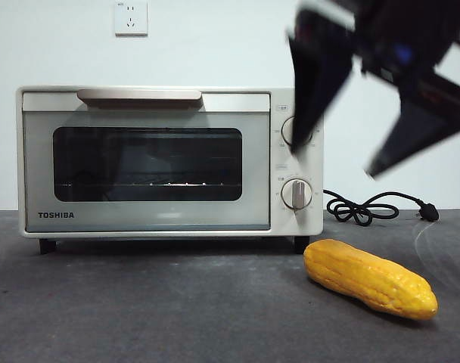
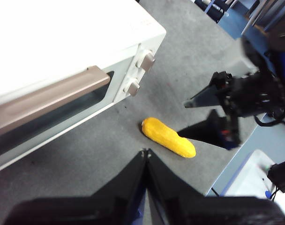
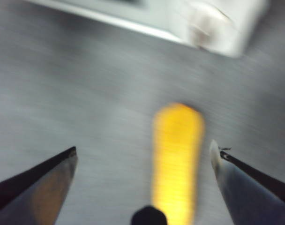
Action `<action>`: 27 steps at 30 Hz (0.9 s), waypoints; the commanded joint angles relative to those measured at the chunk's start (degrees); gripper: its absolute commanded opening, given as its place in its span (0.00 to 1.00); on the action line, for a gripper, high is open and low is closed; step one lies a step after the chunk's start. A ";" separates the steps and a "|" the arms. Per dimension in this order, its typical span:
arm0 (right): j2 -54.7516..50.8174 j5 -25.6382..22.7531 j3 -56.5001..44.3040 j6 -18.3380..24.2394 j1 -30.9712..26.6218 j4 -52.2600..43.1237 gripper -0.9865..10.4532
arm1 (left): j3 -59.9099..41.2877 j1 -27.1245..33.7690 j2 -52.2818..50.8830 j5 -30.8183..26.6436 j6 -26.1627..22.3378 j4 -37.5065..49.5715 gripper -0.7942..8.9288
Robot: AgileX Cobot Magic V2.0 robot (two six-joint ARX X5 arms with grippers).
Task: Take the corn from the table,put the corn in the oven
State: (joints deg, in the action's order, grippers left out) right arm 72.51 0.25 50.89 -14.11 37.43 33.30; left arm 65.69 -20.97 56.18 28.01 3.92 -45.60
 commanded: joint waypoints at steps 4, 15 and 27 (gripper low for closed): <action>5.68 -1.14 0.07 2.64 0.07 0.13 0.50 | 0.09 -0.09 0.15 -2.99 -1.62 -0.57 0.08; 14.05 -2.64 0.07 3.39 0.04 -0.42 0.50 | 0.09 -0.09 0.28 -3.02 -1.64 -0.68 0.08; 17.97 -2.71 0.09 3.85 0.04 -0.15 0.07 | 0.09 -0.09 0.31 -3.02 -1.64 -1.49 0.08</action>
State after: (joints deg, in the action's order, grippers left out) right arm 90.00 -2.17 50.89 -10.68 37.43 33.28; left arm 65.69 -20.97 56.36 24.95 2.98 -47.11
